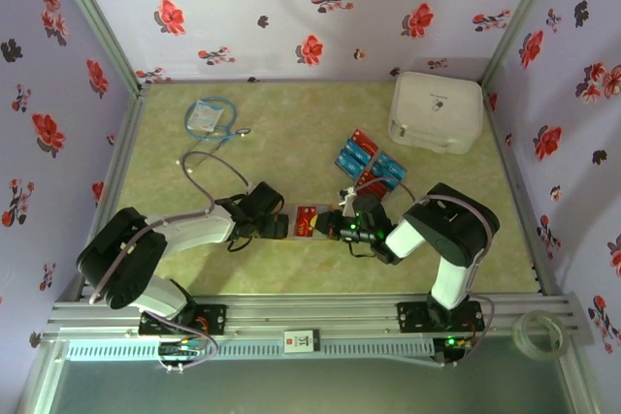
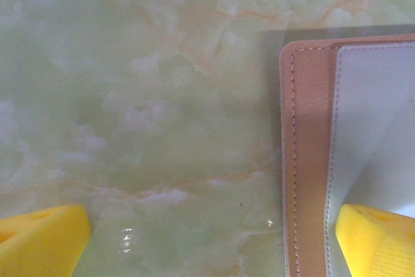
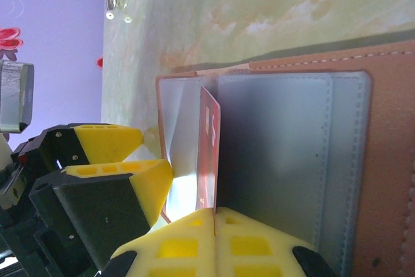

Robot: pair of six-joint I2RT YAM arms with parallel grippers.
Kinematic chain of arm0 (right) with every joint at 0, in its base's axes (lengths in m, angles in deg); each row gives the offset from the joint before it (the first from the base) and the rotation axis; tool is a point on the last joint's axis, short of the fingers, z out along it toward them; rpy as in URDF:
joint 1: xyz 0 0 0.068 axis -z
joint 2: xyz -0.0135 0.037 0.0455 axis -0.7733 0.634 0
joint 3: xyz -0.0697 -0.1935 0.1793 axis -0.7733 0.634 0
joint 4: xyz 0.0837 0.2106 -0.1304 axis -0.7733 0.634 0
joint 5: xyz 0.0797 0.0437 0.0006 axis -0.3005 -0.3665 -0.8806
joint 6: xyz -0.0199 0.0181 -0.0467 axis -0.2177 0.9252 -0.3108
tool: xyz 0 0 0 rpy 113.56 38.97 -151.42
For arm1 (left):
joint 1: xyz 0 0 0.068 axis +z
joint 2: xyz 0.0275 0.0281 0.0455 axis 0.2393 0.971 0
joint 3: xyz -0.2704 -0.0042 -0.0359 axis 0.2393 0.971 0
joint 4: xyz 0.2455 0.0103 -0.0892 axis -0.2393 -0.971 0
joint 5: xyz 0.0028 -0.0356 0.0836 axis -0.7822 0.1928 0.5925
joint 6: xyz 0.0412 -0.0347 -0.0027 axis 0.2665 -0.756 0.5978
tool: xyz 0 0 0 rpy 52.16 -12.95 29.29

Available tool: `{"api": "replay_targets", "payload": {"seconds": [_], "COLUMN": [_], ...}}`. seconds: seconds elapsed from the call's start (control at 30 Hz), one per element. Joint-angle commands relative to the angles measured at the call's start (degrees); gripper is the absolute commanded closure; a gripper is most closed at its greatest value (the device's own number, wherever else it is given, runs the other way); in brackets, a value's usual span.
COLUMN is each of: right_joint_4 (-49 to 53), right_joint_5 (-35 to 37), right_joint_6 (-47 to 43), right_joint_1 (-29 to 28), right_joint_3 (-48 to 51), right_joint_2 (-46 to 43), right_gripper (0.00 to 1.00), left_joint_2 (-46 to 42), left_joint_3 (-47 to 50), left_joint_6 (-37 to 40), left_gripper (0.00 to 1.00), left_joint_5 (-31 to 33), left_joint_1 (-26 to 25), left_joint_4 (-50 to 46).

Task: Put the credit cards into the card holder
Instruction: Insert the credit card into the card slot.

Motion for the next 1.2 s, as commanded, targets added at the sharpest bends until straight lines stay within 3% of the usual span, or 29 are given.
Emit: {"api": "replay_targets", "payload": {"seconds": [0.0,0.67,0.93,1.17], "right_joint_4": [0.6,2.5,11.8,24.0], "right_joint_5": [-1.4,-2.9,-1.3,0.9], "right_joint_6": [0.3,0.2,-2.6,-6.2], "right_joint_1": [-0.7,-1.1,-1.1,-1.1], "right_joint_3": [0.3,-2.9,-4.4,-8.3], "right_joint_2": [1.8,4.5,-0.1,-4.8], "right_gripper": [1.0,1.0,0.67,0.51], "left_joint_2": [3.3,3.8,0.8,-1.7], "left_joint_3": [2.4,2.2,0.7,0.5], "left_joint_6": [-1.3,-1.5,-1.2,-1.1], "left_gripper": [0.0,0.0,0.0,0.0], "left_joint_5": [-0.8,-0.9,-1.0,-3.6], "left_joint_1": [0.1,-0.1,1.6,5.8], "left_joint_4": [-2.3,-2.0,-3.4,-3.5]}}
